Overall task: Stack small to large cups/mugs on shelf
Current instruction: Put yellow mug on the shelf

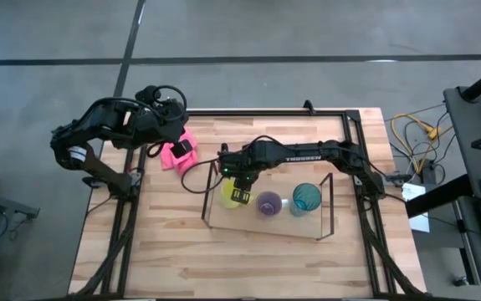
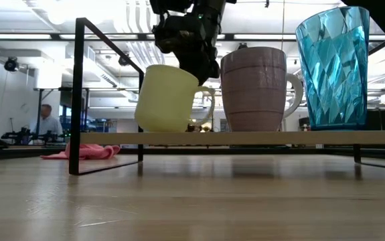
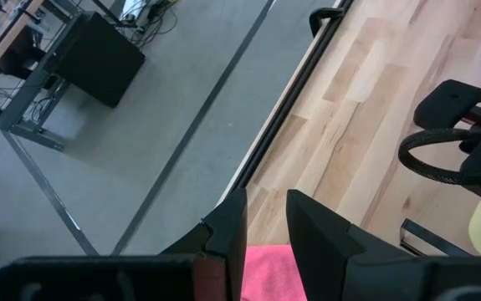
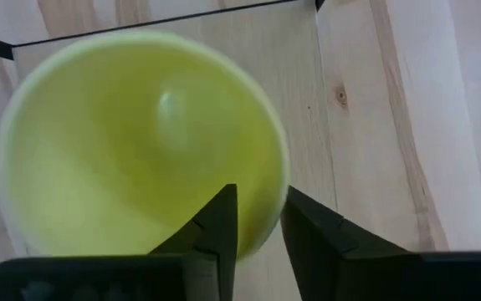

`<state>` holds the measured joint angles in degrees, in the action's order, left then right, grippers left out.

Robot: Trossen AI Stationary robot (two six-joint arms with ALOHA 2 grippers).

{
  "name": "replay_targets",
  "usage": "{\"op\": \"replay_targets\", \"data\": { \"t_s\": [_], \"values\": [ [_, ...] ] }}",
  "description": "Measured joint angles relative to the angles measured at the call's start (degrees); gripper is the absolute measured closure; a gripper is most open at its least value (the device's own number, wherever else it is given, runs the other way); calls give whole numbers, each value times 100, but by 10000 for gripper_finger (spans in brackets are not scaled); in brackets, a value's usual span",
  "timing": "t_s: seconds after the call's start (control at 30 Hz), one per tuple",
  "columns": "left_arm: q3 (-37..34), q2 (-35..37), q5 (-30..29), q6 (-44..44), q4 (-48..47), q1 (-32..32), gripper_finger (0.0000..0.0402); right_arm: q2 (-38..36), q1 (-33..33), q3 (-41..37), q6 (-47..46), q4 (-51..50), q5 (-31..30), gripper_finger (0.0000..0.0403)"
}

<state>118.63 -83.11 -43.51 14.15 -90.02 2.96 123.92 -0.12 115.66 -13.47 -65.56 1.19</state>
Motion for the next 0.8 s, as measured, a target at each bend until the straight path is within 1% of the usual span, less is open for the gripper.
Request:
{"op": "replay_targets", "data": {
  "t_s": [0.8],
  "values": [
    [0,0,0,0,0,1,329,-11,66,14,-2,127,51,312]
  ]
}}
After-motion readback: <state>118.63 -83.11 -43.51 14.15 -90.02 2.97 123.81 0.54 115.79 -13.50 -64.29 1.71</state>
